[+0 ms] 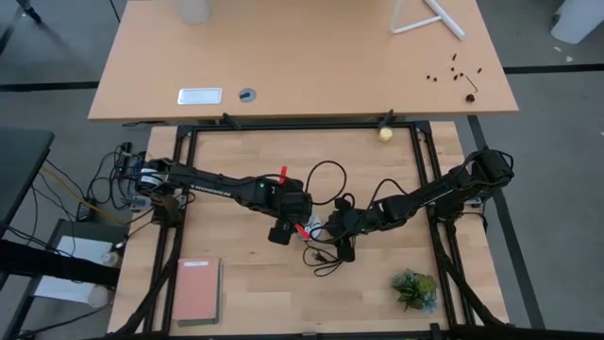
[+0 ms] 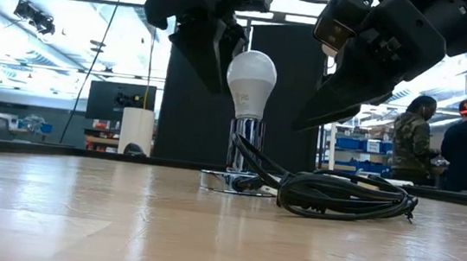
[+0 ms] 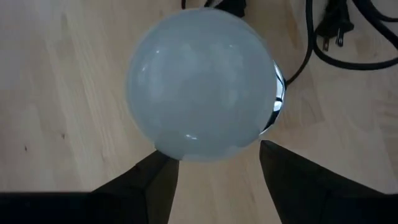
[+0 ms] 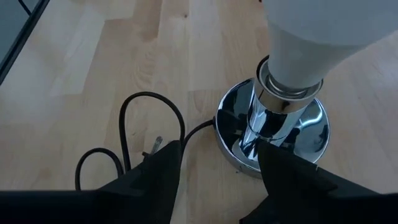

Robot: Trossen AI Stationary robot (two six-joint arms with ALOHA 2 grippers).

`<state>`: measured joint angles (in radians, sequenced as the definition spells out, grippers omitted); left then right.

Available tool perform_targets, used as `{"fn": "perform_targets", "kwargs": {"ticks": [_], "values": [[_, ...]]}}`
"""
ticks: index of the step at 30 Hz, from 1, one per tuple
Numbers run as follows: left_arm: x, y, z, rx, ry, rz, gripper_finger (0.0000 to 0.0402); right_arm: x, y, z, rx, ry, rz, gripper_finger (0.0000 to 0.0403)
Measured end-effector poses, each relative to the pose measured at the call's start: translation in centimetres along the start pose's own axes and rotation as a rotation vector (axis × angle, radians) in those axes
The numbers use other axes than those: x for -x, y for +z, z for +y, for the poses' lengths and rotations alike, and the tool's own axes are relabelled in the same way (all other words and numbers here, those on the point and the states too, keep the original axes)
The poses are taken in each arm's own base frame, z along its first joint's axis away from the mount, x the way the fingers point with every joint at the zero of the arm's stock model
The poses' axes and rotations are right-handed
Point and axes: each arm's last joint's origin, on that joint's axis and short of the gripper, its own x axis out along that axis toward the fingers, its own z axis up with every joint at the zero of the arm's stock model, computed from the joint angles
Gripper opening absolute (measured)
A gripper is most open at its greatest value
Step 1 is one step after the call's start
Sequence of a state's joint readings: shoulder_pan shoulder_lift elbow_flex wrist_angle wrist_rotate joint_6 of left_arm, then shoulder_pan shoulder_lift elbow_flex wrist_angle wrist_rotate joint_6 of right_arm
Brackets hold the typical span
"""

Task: Screw lightbulb
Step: Insert the white lightbulb into the silver lamp

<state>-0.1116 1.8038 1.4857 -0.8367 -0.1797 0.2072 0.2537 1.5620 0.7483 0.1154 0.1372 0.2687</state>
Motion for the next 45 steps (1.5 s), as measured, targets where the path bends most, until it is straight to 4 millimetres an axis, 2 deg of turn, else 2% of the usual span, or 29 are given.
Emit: {"fn": "perform_targets", "kwargs": {"ticks": [14,20,24,27,32,37,40,45], "values": [[0.3,-0.1,-0.1,0.002,-0.014,-0.002,0.0227,0.0,0.0,0.0,0.002,-0.005,0.005,0.0222],[2.6,-0.3,0.1,0.03,0.039,-0.037,0.0227,0.4,-0.1,-0.1,0.004,-0.011,0.027,0.0222],[4.7,-0.5,-0.1,0.066,0.043,-0.087,0.0227,1.9,0.2,-0.3,0.006,-0.041,0.033,0.0222],[5.6,-0.9,-0.9,0.073,0.052,-0.16,0.0227,3.3,1.0,-0.4,0.013,-0.069,0.058,0.0222],[4.9,-2.9,-2.4,0.084,0.085,-0.233,0.0227,4.9,3.4,0.0,0.094,-0.092,0.149,0.0222],[3.9,-5.0,-3.2,0.159,0.124,-0.265,0.0227,5.8,5.3,-0.1,0.188,-0.095,0.134,0.0223],[2.9,-5.8,-4.0,0.191,0.118,-0.304,0.0227,6.3,6.6,-0.1,0.264,-0.092,0.104,0.0225],[0.2,-7.7,-5.1,0.184,0.167,-0.372,0.0227,5.9,8.1,-0.4,0.357,-0.123,0.181,0.0245]]}}
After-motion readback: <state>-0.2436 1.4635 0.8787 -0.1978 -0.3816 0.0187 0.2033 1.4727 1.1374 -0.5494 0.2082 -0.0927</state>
